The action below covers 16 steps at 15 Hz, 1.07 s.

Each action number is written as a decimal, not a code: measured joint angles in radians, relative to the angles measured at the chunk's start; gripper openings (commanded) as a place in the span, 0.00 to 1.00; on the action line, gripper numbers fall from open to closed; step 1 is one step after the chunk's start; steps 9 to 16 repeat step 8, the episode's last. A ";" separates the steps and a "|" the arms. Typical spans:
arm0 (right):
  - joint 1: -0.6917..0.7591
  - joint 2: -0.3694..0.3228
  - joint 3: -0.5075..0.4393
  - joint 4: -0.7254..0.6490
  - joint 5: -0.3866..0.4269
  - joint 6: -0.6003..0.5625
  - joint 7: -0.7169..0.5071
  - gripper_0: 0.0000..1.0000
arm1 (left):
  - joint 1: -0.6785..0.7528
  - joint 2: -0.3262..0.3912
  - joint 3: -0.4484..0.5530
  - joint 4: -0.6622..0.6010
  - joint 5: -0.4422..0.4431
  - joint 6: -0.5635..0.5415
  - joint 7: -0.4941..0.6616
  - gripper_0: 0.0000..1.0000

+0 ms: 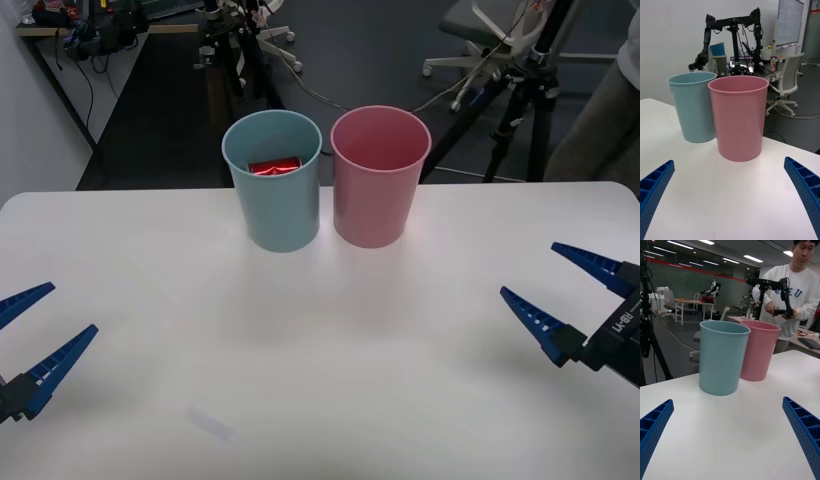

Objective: Grasp the object on the table and drop it into the matching bin: aluminum can to the light blue bin, PET bottle to the pink bin.

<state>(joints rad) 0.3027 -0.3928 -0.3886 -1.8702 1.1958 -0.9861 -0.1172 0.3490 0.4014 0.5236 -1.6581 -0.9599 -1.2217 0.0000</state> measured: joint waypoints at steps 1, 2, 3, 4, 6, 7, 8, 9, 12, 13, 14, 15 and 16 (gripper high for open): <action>0.016 0.000 -0.006 0.000 -0.020 0.000 0.000 1.00 | 0.000 0.000 0.000 0.000 0.000 0.000 0.000 1.00; 0.030 0.000 -0.011 0.000 -0.040 0.002 0.002 1.00 | 0.000 0.000 0.000 0.000 0.000 0.000 0.000 1.00; 0.041 0.000 -0.015 0.000 -0.052 0.003 0.004 1.00 | 0.000 0.000 0.000 0.000 0.000 0.000 0.000 1.00; 0.053 0.000 -0.022 0.000 -0.064 0.003 0.005 1.00 | 0.000 0.000 0.000 0.000 0.000 0.000 0.000 1.00; 0.077 0.000 -0.034 0.000 -0.081 0.000 0.007 1.00 | 0.000 0.000 0.000 0.000 0.000 0.000 0.000 1.00; 0.083 0.000 -0.038 0.000 -0.082 0.000 0.008 1.00 | 0.000 0.000 0.000 0.000 0.000 0.000 0.000 1.00; 0.084 0.000 -0.039 0.000 -0.082 0.000 0.007 1.00 | 0.000 0.000 0.000 0.000 0.000 0.000 0.000 1.00; 0.084 0.000 -0.039 0.000 -0.082 0.000 0.007 1.00 | 0.000 0.000 0.000 0.000 0.000 0.000 0.000 1.00; 0.084 0.000 -0.039 0.000 -0.082 0.000 0.007 1.00 | 0.000 0.000 0.000 0.000 0.000 0.000 0.000 1.00; 0.084 0.000 -0.039 0.000 -0.082 0.000 0.007 1.00 | 0.000 0.000 0.000 0.000 0.000 0.000 0.000 1.00; 0.084 0.000 -0.039 0.000 -0.082 0.000 0.007 1.00 | 0.000 0.000 0.000 0.000 0.000 0.000 0.000 1.00; 0.084 0.000 -0.039 0.000 -0.082 0.000 0.007 1.00 | 0.000 0.000 0.000 0.000 0.000 0.000 0.000 1.00; 0.084 0.000 -0.039 0.000 -0.082 0.000 0.007 1.00 | 0.000 0.000 0.000 0.000 0.000 0.000 0.000 1.00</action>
